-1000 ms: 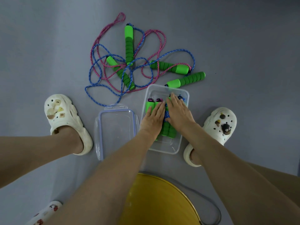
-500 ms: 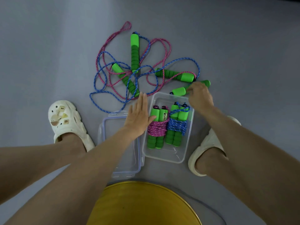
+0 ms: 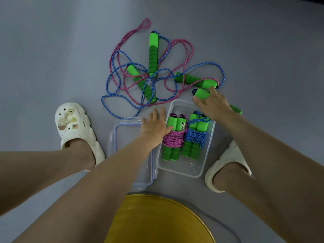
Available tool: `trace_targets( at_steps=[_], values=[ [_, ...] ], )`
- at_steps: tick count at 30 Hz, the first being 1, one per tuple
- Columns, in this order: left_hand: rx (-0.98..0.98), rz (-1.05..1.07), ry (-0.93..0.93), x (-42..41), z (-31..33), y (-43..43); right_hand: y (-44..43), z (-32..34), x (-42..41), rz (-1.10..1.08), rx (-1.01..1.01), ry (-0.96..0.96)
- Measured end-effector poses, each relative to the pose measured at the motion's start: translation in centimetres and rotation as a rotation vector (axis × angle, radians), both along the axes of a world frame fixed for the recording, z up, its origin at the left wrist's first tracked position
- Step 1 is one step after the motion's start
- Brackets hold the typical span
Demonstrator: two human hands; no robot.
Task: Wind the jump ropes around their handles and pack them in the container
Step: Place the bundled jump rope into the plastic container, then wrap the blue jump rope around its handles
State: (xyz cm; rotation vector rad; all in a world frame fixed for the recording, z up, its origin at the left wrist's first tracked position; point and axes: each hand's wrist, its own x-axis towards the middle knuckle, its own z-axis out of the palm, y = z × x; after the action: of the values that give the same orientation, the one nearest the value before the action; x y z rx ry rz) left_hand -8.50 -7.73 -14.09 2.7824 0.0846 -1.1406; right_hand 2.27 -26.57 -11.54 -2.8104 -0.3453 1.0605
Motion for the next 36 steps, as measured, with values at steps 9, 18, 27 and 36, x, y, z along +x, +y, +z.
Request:
trace_targets(
  at_steps=[9, 18, 27, 36],
  values=[
    [-0.225, 0.105, -0.049, 1.4, 8.4, -1.4, -0.7, 10.1, -1.3, -0.249, 0.256, -0.044],
    [-1.014, 0.816, 0.123, 2.4, 24.1, -3.8, 3.9, 24.1, -6.3, -0.591, 0.755, 0.064],
    [-1.146, 0.713, -0.058, -0.6, 33.1, 0.9, 4.4, 32.6, -10.4, -0.565, 0.889, 0.013],
    [-1.115, 0.865, 0.178, -0.6, 34.1, 2.9, 7.1, 30.1, -9.3, -0.66, 0.854, -0.085]
  ],
)
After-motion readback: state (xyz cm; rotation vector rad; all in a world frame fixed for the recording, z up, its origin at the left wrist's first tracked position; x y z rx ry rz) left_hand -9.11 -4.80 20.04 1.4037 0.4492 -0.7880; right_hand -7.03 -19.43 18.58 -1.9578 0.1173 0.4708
